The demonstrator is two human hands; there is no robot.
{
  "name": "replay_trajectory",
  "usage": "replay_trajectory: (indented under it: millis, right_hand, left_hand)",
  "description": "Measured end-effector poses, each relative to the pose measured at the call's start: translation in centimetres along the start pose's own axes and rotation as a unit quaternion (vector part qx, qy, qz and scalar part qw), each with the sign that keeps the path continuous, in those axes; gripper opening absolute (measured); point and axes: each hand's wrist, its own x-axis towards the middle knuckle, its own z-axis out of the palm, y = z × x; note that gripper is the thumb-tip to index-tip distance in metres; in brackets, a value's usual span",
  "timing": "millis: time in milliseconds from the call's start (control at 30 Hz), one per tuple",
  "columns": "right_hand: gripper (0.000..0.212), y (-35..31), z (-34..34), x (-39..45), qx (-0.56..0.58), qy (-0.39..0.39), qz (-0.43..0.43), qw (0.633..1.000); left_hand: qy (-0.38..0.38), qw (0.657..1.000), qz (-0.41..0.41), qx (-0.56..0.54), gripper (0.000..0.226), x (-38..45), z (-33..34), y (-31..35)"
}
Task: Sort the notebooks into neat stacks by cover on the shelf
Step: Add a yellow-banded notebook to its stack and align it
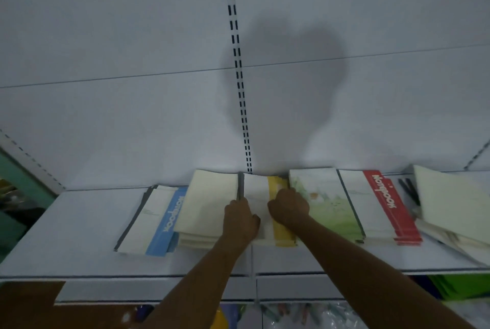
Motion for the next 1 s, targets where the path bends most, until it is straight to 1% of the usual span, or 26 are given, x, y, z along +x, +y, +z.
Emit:
replay_trajectory:
  millis: [100, 167, 267, 333, 400, 500, 567, 633, 767, 867, 933, 1000]
  right_hand:
    - [0.030, -0.4, 0.0, -0.6, 0.004, 0.011, -0.012, 1.000]
    - [0.030, -0.6, -0.2, -1.0, 0.004, 0.017, -0.024, 1.000]
    - [0.030, -0.5, -0.6, -2.1, 0.001, 0.029, -0.027, 0.999]
    - [0.028, 0.0, -1.4, -2.9, -0.001, 0.044, -0.019, 0.999]
    - [0.030, 0.9, -2.4, -3.9, -0.004, 0.062, -0.003, 0.998]
    - [0.038, 4.1, -3.7, -6.2, -0.023, 0.088, 0.031, 0.995]
    - [0.039, 6.9, -4.8, -8.1, -0.033, 0.108, 0.064, 0.992]
    - [0.038, 10.1, -6.8, -10.3, -0.043, 0.146, 0.093, 0.984]
    - [0.037, 18.3, -12.2, -16.0, -0.077, 0.218, 0.162, 0.959]
    - [0.044, 25.3, -15.6, -21.7, -0.116, 0.246, 0.222, 0.936]
    - [0.047, 30.2, -17.5, -26.2, -0.105, 0.261, 0.273, 0.920]
    - [0.052, 34.7, -18.9, -31.1, -0.086, 0.264, 0.329, 0.903]
  left_hand:
    - [-0.012, 0.999, 0.035, 0.030, 0.027, 0.1, -0.1, -0.2]
    - [-0.021, 0.997, 0.053, 0.051, 0.023, 0.2, 0.0, -0.4]
    - [-0.027, 0.995, 0.068, 0.062, 0.026, -0.1, -0.1, -0.3]
    - [-0.014, 0.994, 0.074, 0.079, 0.030, -0.5, -0.8, 0.3]
    - [0.000, 0.992, 0.091, 0.084, 0.029, -0.7, -1.5, 1.3]
    - [-0.022, 0.986, 0.158, 0.057, 0.028, -1.4, -2.0, 4.1]
    - [-0.042, 0.975, 0.211, 0.047, 0.030, -2.5, -1.9, 7.1]
    - [-0.053, 0.960, 0.271, 0.051, 0.035, -4.3, -1.8, 10.8]
    - [-0.094, 0.916, 0.386, 0.045, 0.041, -9.4, -0.7, 19.1]
    - [-0.137, 0.880, 0.453, 0.040, 0.044, -14.7, 1.0, 24.7]
    - [-0.159, 0.853, 0.495, 0.036, 0.045, -18.9, 2.6, 28.4]
    - [-0.175, 0.829, 0.530, 0.036, 0.040, -23.3, 4.5, 31.9]
